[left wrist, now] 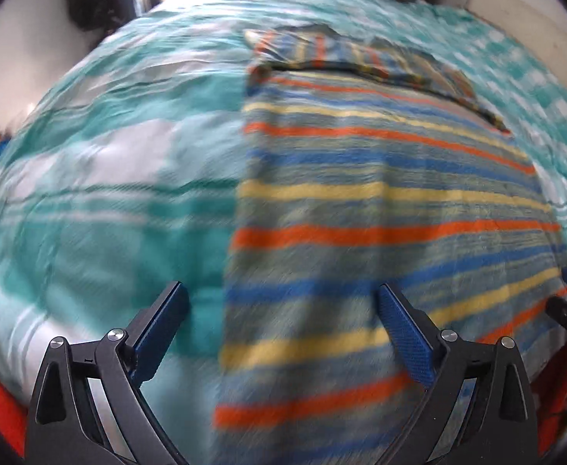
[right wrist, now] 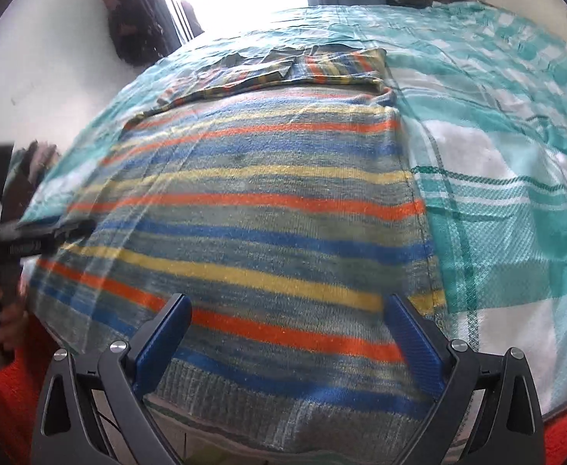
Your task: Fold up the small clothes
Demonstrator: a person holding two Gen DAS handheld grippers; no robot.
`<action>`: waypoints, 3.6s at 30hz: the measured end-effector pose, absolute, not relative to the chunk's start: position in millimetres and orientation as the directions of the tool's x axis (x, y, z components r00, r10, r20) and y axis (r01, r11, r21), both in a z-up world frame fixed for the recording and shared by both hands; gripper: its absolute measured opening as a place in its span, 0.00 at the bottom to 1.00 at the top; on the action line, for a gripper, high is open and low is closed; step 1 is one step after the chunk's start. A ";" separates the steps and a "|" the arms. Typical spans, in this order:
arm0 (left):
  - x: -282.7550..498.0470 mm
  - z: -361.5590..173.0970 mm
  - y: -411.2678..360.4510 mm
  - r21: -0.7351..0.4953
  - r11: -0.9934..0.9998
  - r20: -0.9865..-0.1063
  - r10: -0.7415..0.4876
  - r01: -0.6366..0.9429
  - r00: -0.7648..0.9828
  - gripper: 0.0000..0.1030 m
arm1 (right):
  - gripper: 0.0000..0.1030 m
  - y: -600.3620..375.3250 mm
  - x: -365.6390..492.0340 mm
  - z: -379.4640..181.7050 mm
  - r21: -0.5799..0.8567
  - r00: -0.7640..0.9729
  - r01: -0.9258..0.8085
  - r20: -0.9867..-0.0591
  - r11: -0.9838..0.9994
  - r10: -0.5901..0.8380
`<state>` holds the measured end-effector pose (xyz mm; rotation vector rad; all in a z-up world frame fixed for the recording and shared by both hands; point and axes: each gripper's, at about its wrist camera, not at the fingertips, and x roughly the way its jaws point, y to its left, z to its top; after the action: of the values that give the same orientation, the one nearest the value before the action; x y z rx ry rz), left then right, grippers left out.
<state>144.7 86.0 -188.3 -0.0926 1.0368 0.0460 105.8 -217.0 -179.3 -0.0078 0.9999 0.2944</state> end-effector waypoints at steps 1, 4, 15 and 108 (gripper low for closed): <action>139.5 -184.7 89.6 -0.061 0.993 -0.859 -0.001 -0.100 0.513 0.95 | 0.96 -215.9 104.0 -179.1 0.118 0.507 -0.250 -0.830 0.961 0.233; 130.0 -175.4 101.6 -0.082 0.987 -0.835 0.008 -0.140 0.550 0.95 | 0.96 -214.5 100.7 -178.6 0.101 0.516 -0.251 -0.827 0.963 0.221; 119.3 -202.2 111.6 -0.072 0.989 -0.833 0.011 -0.129 0.554 1.00 | 1.00 -203.9 101.8 -194.6 0.016 0.509 -0.282 -0.845 0.959 0.164; 81.5 -183.2 85.9 -0.132 0.990 -0.914 -0.140 0.047 0.381 0.20 | 0.50 -314.4 104.0 -186.1 0.432 0.130 -0.083 -0.889 0.898 0.440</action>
<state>81.5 85.9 -183.2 -0.0891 1.1739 -0.1190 104.0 -314.4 -186.1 0.3085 1.3946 0.3885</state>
